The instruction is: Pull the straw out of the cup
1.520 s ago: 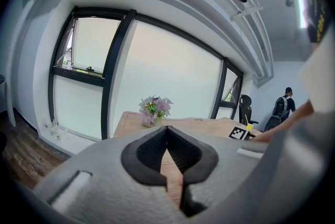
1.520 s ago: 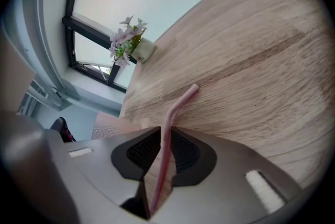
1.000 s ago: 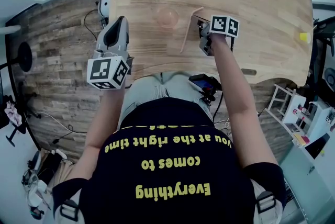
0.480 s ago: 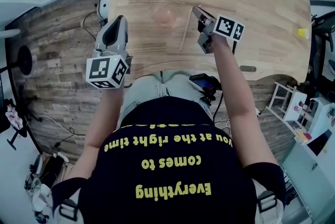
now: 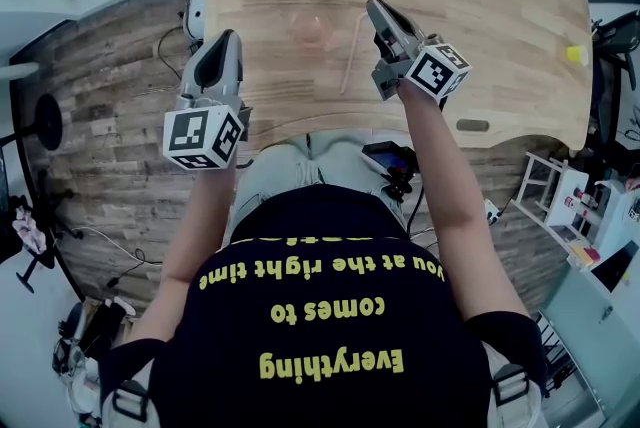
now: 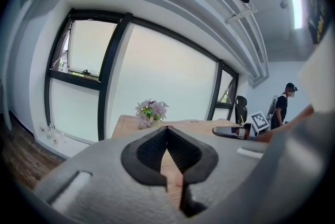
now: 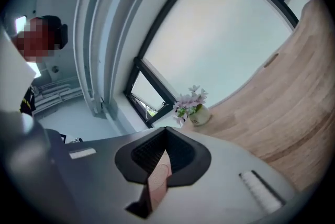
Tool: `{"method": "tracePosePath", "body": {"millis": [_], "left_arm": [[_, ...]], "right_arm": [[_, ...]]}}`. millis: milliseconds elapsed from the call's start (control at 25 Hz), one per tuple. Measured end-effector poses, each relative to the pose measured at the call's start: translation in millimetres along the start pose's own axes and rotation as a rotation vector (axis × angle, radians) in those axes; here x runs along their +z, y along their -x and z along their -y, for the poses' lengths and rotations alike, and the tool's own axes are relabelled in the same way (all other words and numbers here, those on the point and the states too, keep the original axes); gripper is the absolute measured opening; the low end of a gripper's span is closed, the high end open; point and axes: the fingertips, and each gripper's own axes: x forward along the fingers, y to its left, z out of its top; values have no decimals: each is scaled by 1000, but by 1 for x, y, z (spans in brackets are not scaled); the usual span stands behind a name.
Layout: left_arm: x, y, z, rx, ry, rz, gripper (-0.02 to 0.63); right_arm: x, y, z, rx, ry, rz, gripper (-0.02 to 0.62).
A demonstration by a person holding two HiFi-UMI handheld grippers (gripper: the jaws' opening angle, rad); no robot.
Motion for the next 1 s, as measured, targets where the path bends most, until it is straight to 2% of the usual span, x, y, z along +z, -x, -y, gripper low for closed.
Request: {"method": "tracePosePath", "body": {"millis": [400,1000], "left_arm": [[8,1,4,-6,-10,19,0],[25,6,-1,1,-16,64,0]], "right_arm": [[46,22,-44,28,218,170,6],[89,55,-92,42,350,281,6]]}}
